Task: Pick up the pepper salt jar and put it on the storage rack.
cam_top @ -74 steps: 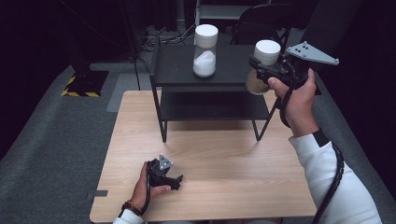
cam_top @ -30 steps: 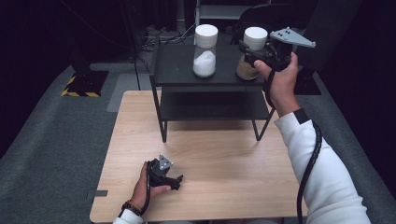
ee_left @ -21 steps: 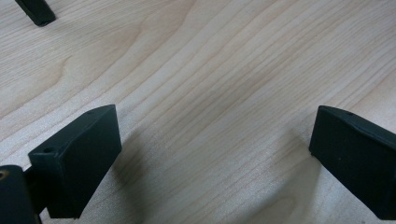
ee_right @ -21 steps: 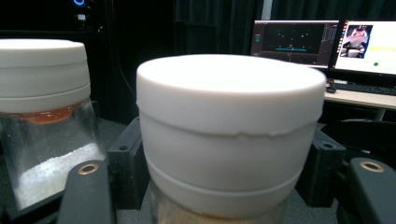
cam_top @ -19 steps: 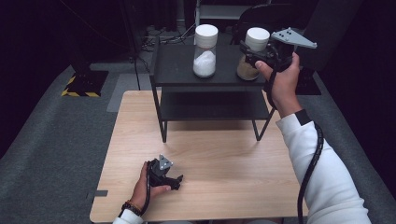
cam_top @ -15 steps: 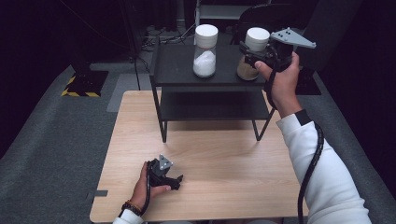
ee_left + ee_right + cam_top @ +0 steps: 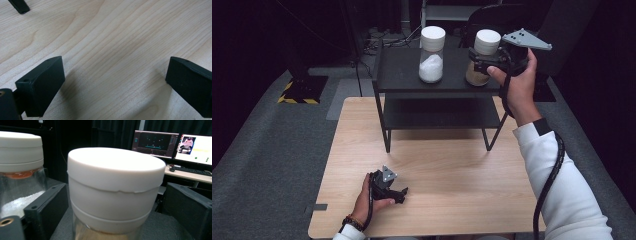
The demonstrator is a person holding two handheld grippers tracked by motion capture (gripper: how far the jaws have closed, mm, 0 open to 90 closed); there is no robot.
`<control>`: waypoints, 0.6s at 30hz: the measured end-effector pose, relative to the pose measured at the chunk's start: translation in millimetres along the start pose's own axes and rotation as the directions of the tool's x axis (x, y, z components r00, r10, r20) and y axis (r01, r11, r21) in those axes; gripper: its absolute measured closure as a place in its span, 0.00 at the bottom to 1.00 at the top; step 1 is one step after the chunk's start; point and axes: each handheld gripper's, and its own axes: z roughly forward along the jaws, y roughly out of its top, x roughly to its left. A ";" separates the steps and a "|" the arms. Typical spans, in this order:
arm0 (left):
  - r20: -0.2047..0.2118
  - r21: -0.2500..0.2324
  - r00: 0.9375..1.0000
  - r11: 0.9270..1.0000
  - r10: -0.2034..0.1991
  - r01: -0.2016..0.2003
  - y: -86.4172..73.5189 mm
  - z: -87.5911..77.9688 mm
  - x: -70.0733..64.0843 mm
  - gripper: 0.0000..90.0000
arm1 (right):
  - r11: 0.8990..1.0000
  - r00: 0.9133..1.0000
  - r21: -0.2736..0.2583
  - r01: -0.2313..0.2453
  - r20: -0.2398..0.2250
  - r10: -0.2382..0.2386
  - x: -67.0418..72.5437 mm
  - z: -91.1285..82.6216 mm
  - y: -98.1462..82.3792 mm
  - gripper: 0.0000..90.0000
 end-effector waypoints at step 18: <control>0.002 -0.001 1.000 1.000 -0.001 0.001 0.1 0.6 0.0 0.02 | 0.998 0.997 0.008 0.060 -0.052 -0.060 -2.2 -36.5 -13.5 0.00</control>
